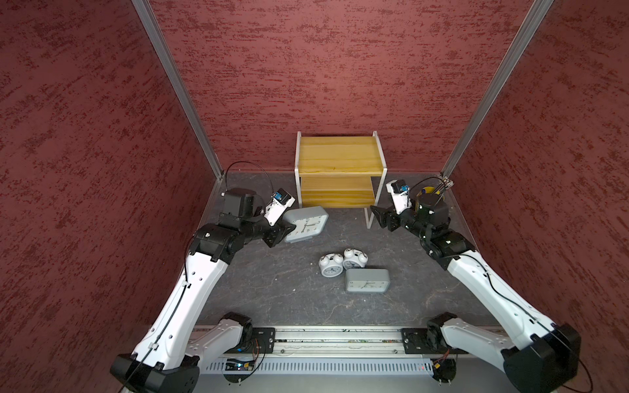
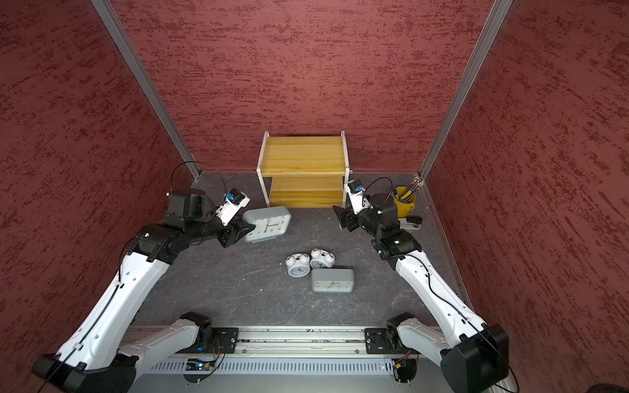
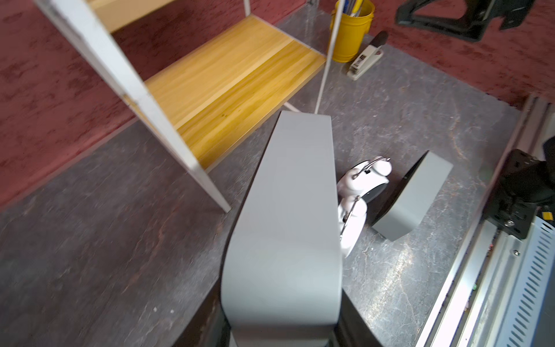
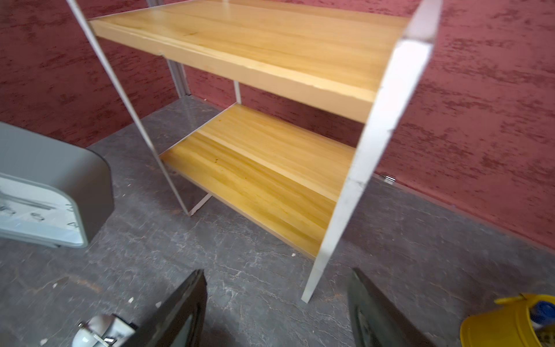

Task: Place the alarm clocks on the shelf by style
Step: Place the alarm on the shelf.

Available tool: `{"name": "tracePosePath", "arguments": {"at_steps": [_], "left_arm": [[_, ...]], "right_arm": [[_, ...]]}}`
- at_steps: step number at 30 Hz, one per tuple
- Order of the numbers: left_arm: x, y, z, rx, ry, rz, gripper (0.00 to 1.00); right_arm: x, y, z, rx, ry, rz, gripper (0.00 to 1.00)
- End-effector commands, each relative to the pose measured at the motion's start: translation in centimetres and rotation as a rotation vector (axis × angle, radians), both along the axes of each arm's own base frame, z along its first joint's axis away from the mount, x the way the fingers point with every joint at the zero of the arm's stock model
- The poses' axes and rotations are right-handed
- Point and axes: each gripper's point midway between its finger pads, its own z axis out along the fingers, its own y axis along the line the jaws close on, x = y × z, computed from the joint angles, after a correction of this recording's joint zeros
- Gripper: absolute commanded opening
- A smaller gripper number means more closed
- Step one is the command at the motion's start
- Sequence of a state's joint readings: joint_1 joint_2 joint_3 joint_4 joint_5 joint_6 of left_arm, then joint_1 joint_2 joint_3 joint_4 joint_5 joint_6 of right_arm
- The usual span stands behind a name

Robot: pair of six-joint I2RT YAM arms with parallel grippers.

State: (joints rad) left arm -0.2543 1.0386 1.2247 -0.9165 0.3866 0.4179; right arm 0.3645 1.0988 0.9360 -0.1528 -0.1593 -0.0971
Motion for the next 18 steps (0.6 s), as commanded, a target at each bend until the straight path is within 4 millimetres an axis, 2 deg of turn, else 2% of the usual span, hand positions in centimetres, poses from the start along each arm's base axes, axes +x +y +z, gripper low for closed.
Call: {"name": "tracePosePath", "arguments": {"at_steps": [1, 9, 14, 18], "left_arm": [[0.9, 2.5, 2.2, -0.012, -0.056, 0.128, 0.08], [3.0, 6.8, 4.3, -0.070, -0.126, 0.319, 0.08], [5.3, 10.1, 5.8, -0.103, -0.192, 0.453, 0.08], [7.1, 10.2, 7.1, -0.163, -0.252, 0.436, 0.08]], "right_arm": [[2.1, -1.8, 2.1, 0.067, -0.078, -0.138, 0.73], [4.7, -1.7, 2.8, 0.098, -0.136, -0.187, 0.70], [5.8, -1.8, 2.7, 0.106, -0.158, -0.211, 0.66], [6.5, -1.8, 2.6, 0.118, -0.181, -0.224, 0.63]]}}
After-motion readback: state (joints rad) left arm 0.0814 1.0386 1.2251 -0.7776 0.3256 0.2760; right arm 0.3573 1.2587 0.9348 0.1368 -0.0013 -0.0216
